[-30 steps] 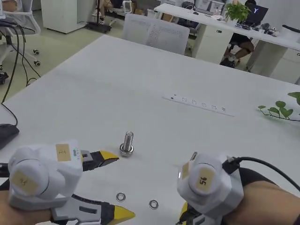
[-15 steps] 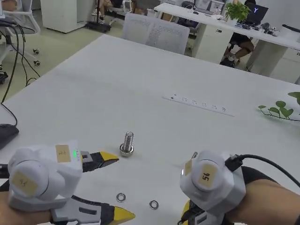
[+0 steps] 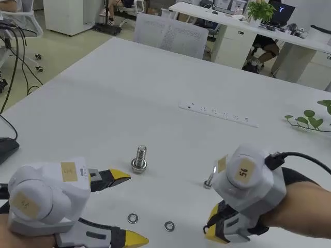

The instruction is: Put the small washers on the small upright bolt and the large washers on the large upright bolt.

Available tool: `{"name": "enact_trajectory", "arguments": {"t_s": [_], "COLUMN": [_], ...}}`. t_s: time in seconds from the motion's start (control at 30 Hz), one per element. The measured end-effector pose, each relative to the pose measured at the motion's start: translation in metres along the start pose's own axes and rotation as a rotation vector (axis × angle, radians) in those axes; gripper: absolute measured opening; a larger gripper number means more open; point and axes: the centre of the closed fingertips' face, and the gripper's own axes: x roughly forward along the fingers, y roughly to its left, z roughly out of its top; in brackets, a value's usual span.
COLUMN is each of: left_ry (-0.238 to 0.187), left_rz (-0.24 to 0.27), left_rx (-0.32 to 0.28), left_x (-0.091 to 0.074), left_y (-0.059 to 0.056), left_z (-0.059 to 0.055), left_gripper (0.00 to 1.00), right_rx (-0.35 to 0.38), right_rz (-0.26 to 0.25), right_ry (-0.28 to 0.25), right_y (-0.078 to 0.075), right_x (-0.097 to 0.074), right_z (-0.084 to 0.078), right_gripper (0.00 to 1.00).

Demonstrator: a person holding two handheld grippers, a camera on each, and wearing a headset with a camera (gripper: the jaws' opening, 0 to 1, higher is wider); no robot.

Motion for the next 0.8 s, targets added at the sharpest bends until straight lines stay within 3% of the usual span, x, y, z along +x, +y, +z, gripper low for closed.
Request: {"name": "enact_trajectory", "arguments": {"t_s": [0.8], "left_ry": [0.009], "left_rz": [0.001], "left_rx": [-0.008], "left_x": [0.000], "left_y": [0.000], "left_z": [-0.002], "left_gripper": [0.68], "right_rx": [0.019], "right_rz": [-0.128], "right_ry": [-0.018], "right_y": [-0.067], "right_x": [-0.042], "right_z": [0.003], "right_gripper": [0.13]}}
